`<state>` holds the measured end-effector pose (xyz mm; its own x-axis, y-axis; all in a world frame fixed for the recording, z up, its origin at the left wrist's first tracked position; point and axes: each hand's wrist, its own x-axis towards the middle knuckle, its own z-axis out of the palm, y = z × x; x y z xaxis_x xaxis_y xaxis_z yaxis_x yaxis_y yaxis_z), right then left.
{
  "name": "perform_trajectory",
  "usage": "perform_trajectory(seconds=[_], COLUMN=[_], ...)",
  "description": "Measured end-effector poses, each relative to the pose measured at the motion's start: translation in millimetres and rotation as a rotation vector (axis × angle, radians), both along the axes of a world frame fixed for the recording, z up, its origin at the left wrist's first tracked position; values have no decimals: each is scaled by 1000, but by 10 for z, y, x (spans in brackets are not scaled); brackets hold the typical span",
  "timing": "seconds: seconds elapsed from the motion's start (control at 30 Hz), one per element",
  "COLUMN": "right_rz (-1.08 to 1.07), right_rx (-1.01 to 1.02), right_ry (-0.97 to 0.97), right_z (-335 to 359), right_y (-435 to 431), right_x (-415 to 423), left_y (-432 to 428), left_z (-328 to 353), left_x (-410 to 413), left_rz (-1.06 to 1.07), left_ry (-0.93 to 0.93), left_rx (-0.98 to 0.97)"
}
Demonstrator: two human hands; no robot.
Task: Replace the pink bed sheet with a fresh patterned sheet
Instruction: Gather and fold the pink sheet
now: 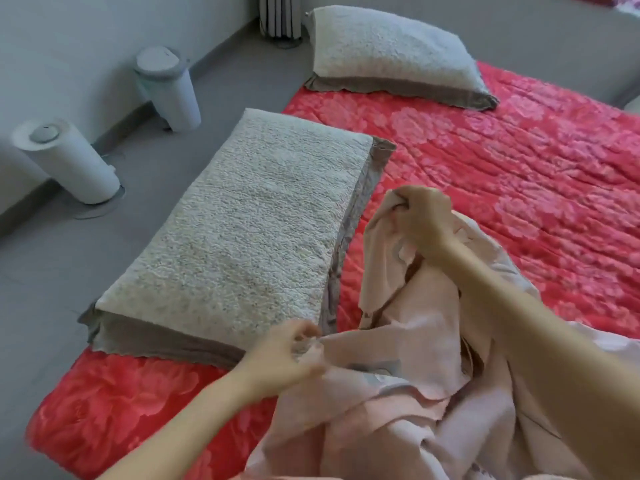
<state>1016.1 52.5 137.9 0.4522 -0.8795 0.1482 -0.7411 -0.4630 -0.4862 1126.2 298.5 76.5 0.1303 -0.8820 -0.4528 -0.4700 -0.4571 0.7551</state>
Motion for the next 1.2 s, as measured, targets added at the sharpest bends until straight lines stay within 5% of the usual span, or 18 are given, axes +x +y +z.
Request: perform_trajectory(seconds=[0.17,0.27,0.37,0.43,0.57,0.7,0.9,1.07,1.2], right_rz=[-47,-129,-155,-59,-72,-405,-859,-1033,-1082], right_rx=[-160,-136,46,265,334,323,821,1258,1321], right_ry=[-304,-453,-701,-771,-557,-402,-285,-603,-884], right_z=[1673,2250,2568,2556,2122,1255,-315,-1017,-1331], right_y=[-287,-667,-912,-924,-798,-353,865,1632,1508], right_x=[353,724,933,904,600,-68,-1086,-998,-727], left_y=[-901,-1253,-1625,-1905,-2241,-2006,-1016,-384,-152], left_z=[513,875,1286,1441,1162,686,-193,-609,-783], left_x=[79,147,699,1123,1783,1747,823,292,191], left_rz=[107,393,578,602,521,424,18,-110,-123], left_ry=[-32,24,-49,-177,-341,-451,-418,-454,-622], left_rx=[-32,-337,-626,-602,-326,-190,16,191,149])
